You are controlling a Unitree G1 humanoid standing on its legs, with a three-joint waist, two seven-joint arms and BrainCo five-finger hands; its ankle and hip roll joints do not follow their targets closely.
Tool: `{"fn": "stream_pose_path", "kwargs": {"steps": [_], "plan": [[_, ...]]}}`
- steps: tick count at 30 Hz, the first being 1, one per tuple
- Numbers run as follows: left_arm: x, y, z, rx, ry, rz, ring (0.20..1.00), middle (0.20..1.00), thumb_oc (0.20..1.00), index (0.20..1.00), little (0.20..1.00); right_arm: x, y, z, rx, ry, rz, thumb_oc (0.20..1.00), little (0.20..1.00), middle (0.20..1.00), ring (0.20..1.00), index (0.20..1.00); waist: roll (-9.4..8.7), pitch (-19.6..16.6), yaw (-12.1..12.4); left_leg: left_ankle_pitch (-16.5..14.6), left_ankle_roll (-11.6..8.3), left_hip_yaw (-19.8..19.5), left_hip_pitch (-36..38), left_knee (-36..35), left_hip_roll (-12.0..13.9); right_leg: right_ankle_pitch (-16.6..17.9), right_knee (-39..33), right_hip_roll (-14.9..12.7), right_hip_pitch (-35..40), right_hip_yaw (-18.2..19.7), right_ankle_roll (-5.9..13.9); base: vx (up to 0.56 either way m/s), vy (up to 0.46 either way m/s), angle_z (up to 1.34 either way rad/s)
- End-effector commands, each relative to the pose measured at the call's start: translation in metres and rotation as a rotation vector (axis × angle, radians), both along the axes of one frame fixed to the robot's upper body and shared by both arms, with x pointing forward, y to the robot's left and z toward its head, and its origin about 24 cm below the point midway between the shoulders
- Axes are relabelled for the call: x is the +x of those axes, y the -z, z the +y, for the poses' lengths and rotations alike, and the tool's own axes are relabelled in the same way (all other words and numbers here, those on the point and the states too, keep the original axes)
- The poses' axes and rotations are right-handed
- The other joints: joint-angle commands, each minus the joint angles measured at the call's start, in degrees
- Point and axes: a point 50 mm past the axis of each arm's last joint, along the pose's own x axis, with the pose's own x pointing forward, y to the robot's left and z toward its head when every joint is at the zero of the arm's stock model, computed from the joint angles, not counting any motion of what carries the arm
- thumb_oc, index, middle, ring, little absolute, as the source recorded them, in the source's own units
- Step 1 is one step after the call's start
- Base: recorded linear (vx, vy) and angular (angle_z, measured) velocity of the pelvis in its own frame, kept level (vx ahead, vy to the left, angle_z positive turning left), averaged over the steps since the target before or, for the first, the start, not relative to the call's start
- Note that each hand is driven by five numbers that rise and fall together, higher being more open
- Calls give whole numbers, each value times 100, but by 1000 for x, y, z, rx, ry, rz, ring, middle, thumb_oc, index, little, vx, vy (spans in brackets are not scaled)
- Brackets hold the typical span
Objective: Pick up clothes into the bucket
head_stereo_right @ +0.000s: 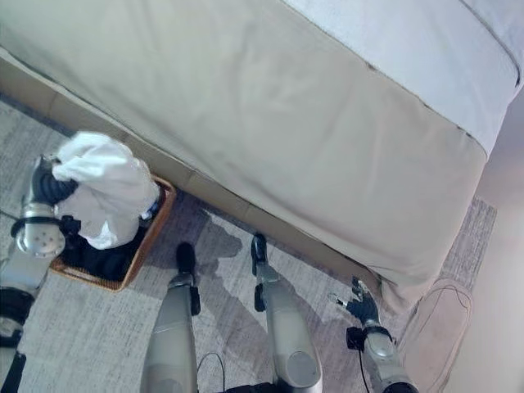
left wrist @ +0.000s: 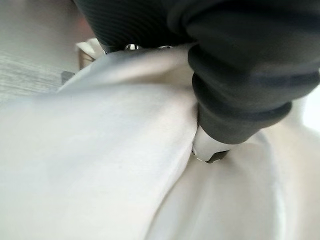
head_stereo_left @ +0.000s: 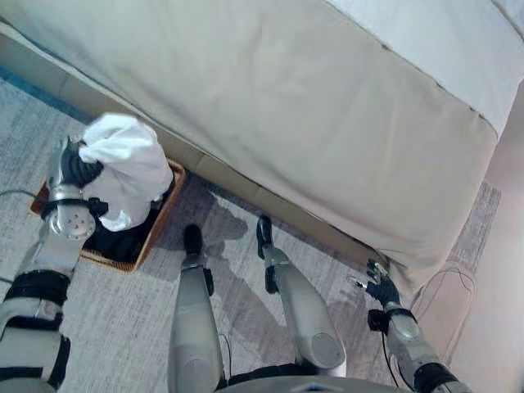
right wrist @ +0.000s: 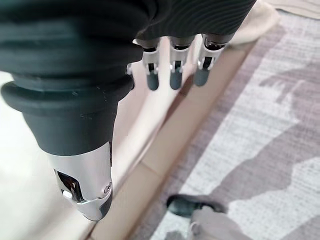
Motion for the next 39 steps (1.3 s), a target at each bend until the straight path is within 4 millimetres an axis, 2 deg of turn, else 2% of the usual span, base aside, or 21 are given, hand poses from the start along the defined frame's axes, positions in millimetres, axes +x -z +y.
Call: {"fn": "stream_pose_path", "kwargs": {"steps": [1, 4, 6, 7, 8, 9, 10, 11, 12, 13, 14, 15, 16, 20, 21, 25, 30, 33, 34, 39], "plan": [[-10, -53, 10, 81, -7, -179, 200, 200, 200, 200, 200, 5, -4, 6, 11, 5, -39, 1000, 1000, 1000, 1000, 1000, -606, 172, 52, -535, 292, -67, -102, 657, -139, 356, -268, -176, 111, 114, 359, -34, -65, -7], [-7, -52, 16, 56, -56, -177, 200, 200, 200, 200, 200, 13, -7, 14, 31, -17, -63, 1000, 1000, 1000, 1000, 1000, -808, 172, 22, -612, 304, -15, -361, 838, -34, 503, -488, -91, -20, 180, 402, -11, -44, -12], [-6, -52, 18, 29, -72, -180, 200, 200, 200, 200, 200, 15, -9, 18, 42, -22, -72, 1000, 1000, 1000, 1000, 1000, -856, 172, 38, -657, 314, -20, -504, 949, 9, 550, -579, -52, -78, 192, 413, 47, -16, -18], [-8, -48, 23, 11, -94, -171, 200, 200, 200, 200, 200, 14, -8, 19, 47, -26, -70, 1000, 1000, 1000, 1000, 1000, -824, 172, 98, -910, 303, -72, -407, 1012, 91, 433, -611, 42, 37, 181, 425, 13, -13, -14], [-8, -48, 25, -20, -109, -184, 200, 200, 200, 200, 200, 17, -10, 20, 53, -28, -82, 1000, 1000, 1000, 1000, 1000, -898, 172, 52, -699, 320, -22, -600, 1019, 47, 565, -624, -16, -129, 205, 399, 101, 3, -13], [-9, -43, 27, -37, -117, -175, 200, 200, 200, 200, 200, 15, -9, 21, 56, -30, -78, 1000, 1000, 1000, 1000, 1000, -844, 172, 105, -929, 305, -91, -491, 1055, 100, 439, -637, 55, -9, 174, 409, -70, -23, -12], [-10, -41, 30, -65, -134, -176, 200, 200, 200, 200, 200, 18, -11, 21, 61, -29, -89, 1000, 1000, 1000, 1000, 1000, -906, 172, 44, -690, 320, -49, -652, 1004, 25, 555, -635, -11, -179, 168, 379, 98, 19, -16], [-12, -33, 35, -100, -157, -164, 200, 200, 200, 200, 200, 16, -10, 22, 65, -27, -82, 1000, 1000, 1000, 1000, 1000, -851, 172, 102, -913, 302, -118, -519, 1019, 78, 419, -645, 56, -43, 134, 389, -68, -16, -6], [-12, -35, 35, -103, -159, -169, 200, 200, 200, 200, 200, 17, -11, 21, 68, -26, -90, 1000, 1000, 1000, 1000, 1000, -906, 172, 36, -667, 312, -80, -672, 956, 2, 547, -652, -29, -201, 128, 362, 95, 16, -3], [-12, -33, 35, -103, -161, -159, 200, 200, 200, 200, 200, 15, -10, 21, 67, -27, -81, 1000, 1000, 1000, 1000, 1000, -848, 172, 92, -898, 298, -135, -525, 989, 67, 415, -655, 46, -48, 113, 380, -64, -24, 8], [-14, -28, 37, -119, -173, -150, 200, 200, 200, 200, 200, 16, -11, 21, 65, -24, -88, 1000, 1000, 1000, 1000, 1000, -890, 172, 39, -646, 301, -99, -679, 905, -16, 525, -664, -49, -215, 87, 350, 98, 11, 3], [-15, -23, 39, -131, -182, -140, 200, 200, 200, 200, 200, 11, -8, 21, 64, -25, -73, 1000, 1000, 1000, 1000, 1000, -825, 172, 95, -866, 281, -162, -533, 910, 42, 388, -677, 21, -63, 58, 360, -61, -34, 11], [-15, -23, 39, -146, -184, -152, 200, 200, 200, 200, 200, 14, -10, 21, 64, -27, -84, 1000, 1000, 1000, 1000, 1000, -881, 172, 28, -611, 291, -132, -682, 840, -49, 513, -675, -70, -219, 44, 336, 11, -20, 5], [-22, -9, 41, -181, -207, -154, 200, 200, 200, 200, 200, 13, -11, 21, 67, -32, -93, 1000, 1000, 1000, 1000, 1000, -852, 172, 57, -581, 275, -169, -629, 767, -94, 480, -679, -91, -169, 3, 304, -13, -27, 15], [-27, 2, 45, -214, -237, -138, 200, 200, 200, 200, 200, 13, -12, 21, 66, -37, -95, 1000, 1000, 1000, 1000, 1000, -851, 172, 75, -571, 260, -167, -575, 728, -99, 472, -686, -99, -123, -19, 296, -10, -11, 7], [-37, 14, 53, -281, -288, -144, 200, 200, 200, 200, 200, 14, -14, 18, 60, -36, -105, 1000, 1000, 1000, 1000, 1000, -861, 172, 117, -557, 237, -187, -498, 707, -107, 489, -727, -103, -19, -65, 287, -14, -21, 5], [-47, 19, 60, -288, -318, -148, 200, 200, 200, 200, 200, 15, -15, 11, 45, -17, -107, 1000, 1000, 1000, 1000, 1000, -805, 172, 207, -430, 185, -248, -398, 490, -104, 502, -793, -129, 81, -156, 274, -11, -36, 6], [-48, 18, 59, -297, -319, -165, 200, 200, 200, 200, 200, 14, -15, 10, 37, -16, -105, 1000, 1000, 1000, 1000, 1000, -789, 172, 232, -362, 162, -275, -371, 394, -114, 501, -804, -146, 109, -221, 274, -6, -42, 14], [-48, 17, 59, -317, -319, -194, 1000, 1000, 1000, 1000, 1000, 13, -15, 9, 35, -13, -106, 1000, 1000, 1000, 1000, 1000, -771, 172, 263, -330, 145, -301, -346, 346, -119, 498, -806, -153, 130, -275, 269, -1, -65, 18], [-49, 14, 60, -392, -317, -261, 1000, 1000, 1000, 1000, 1000, 13, -15, 8, 43, -1, -109, 1000, 1000, 1000, 1000, 1000, -732, 172, 310, -257, 115, -362, -289, 236, -130, 485, -822, -155, 201, -368, 271, 2, -35, 9]]}}
